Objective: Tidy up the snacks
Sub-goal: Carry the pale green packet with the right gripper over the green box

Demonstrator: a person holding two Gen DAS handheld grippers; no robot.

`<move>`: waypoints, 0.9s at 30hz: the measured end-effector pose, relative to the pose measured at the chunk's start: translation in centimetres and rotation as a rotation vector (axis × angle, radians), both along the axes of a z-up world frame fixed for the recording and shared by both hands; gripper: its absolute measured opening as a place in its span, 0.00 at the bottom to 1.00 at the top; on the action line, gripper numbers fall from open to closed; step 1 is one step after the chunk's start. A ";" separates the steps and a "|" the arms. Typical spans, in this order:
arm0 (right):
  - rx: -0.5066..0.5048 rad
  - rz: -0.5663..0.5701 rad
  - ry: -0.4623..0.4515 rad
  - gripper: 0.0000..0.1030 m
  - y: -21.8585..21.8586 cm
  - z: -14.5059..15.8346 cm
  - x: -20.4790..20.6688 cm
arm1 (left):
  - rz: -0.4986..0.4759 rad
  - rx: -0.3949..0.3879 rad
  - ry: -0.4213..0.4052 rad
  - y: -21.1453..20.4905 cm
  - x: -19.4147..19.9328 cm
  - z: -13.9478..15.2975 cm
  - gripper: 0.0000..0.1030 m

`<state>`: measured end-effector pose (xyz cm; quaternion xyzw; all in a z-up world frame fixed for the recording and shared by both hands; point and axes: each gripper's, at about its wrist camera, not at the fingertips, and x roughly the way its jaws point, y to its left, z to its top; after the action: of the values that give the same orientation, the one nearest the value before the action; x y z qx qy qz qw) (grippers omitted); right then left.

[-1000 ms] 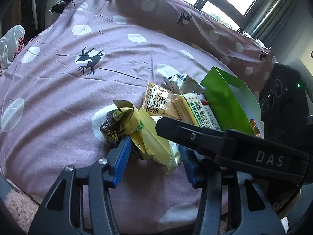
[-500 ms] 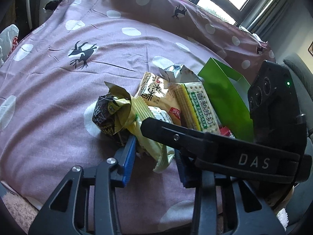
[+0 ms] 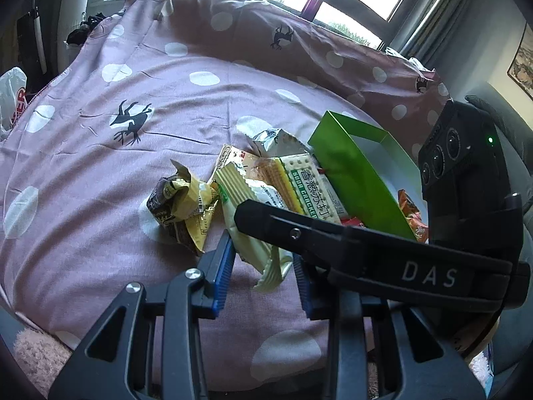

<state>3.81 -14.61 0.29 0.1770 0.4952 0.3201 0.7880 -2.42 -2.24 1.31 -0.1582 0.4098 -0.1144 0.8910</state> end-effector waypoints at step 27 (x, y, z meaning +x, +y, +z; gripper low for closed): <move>0.021 -0.060 -0.082 0.54 -3.3 3.4 -2.4 | -0.058 0.009 -0.062 -2.7 -1.2 2.9 0.31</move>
<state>1.37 -17.89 3.74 0.1865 0.4537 0.3085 0.8150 -3.61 -4.90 4.17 -0.1385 0.3871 -0.1430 0.9003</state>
